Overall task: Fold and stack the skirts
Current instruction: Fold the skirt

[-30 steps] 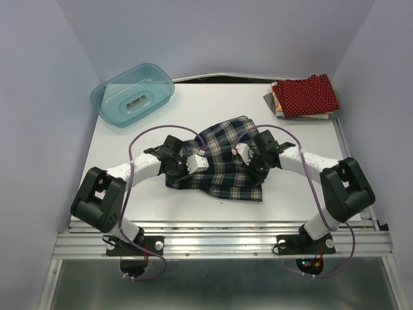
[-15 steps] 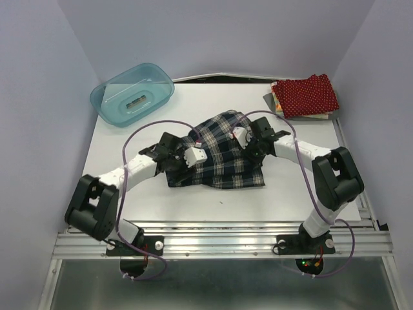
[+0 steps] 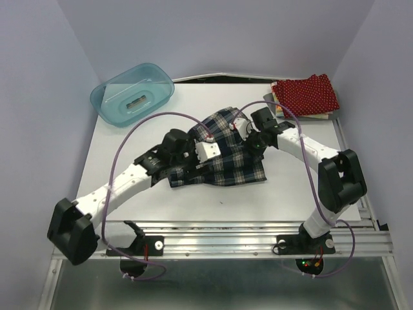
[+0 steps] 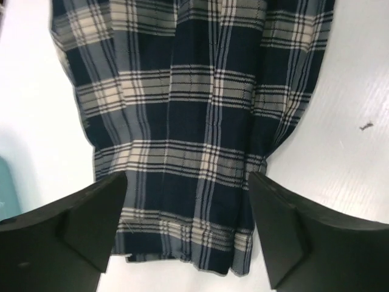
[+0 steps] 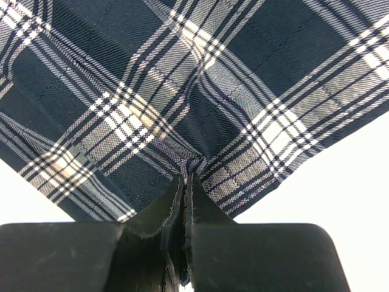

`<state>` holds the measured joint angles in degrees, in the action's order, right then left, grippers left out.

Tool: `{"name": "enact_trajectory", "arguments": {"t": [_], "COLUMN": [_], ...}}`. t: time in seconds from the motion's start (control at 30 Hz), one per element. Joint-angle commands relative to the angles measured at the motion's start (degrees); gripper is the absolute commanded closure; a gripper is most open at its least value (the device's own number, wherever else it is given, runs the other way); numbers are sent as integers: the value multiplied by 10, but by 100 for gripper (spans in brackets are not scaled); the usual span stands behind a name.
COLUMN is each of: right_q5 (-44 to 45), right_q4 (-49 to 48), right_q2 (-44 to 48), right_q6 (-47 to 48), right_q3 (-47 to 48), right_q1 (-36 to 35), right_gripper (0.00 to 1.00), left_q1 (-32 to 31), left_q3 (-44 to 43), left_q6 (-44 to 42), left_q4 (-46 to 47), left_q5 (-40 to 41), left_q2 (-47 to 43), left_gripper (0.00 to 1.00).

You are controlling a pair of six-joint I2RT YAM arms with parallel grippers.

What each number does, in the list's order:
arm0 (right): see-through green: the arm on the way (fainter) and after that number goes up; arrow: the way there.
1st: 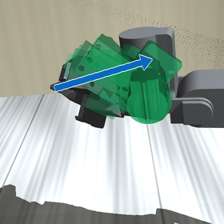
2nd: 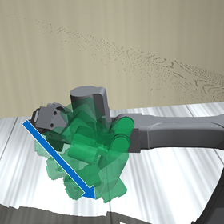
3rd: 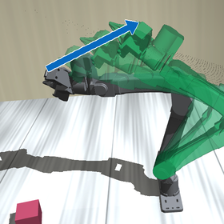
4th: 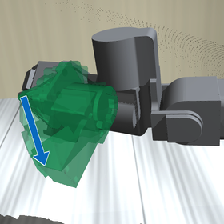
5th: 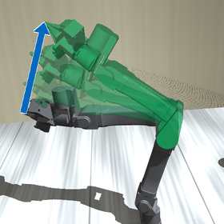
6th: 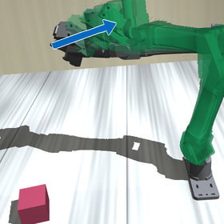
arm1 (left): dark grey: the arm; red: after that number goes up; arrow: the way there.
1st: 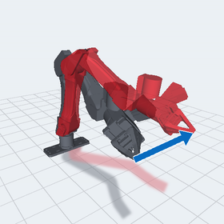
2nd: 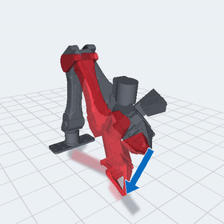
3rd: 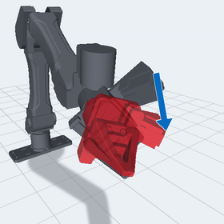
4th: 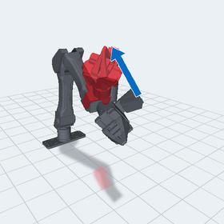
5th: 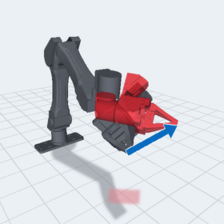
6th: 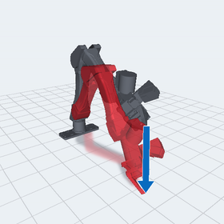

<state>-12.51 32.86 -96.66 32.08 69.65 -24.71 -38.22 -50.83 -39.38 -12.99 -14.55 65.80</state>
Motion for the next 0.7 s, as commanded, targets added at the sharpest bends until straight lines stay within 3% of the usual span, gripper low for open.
{"name": "enact_trajectory", "arguments": {"t": [0.0, 0.1, 0.27, 0.53, 0.67], "right_q5": [-15, -20, -27, -29, -37], "right_q4": [19, 22, 21, 61, 98], "right_q2": [21, 19, 23, 40, 57], "right_q6": [-4, -8, -12, -6, -9], "right_q3": [12, 14, 12, 33, 54], "right_q1": [2, 2, 2, 2, 2], "right_gripper": [99, 99, 99, 99, 99], "left_q1": [-25, -71, -94, -108, -108], "left_q3": [13, 35, 56, 71, 76], "left_q6": [74, 69, 62, 62, 87], "left_q4": [83, 125, 167, 183, 180], "left_q5": [100, 124, 161, 272, 272], "left_q2": [52, 81, 147, 262, 271], "left_gripper": [1, 1, 1, 1, 1]}}
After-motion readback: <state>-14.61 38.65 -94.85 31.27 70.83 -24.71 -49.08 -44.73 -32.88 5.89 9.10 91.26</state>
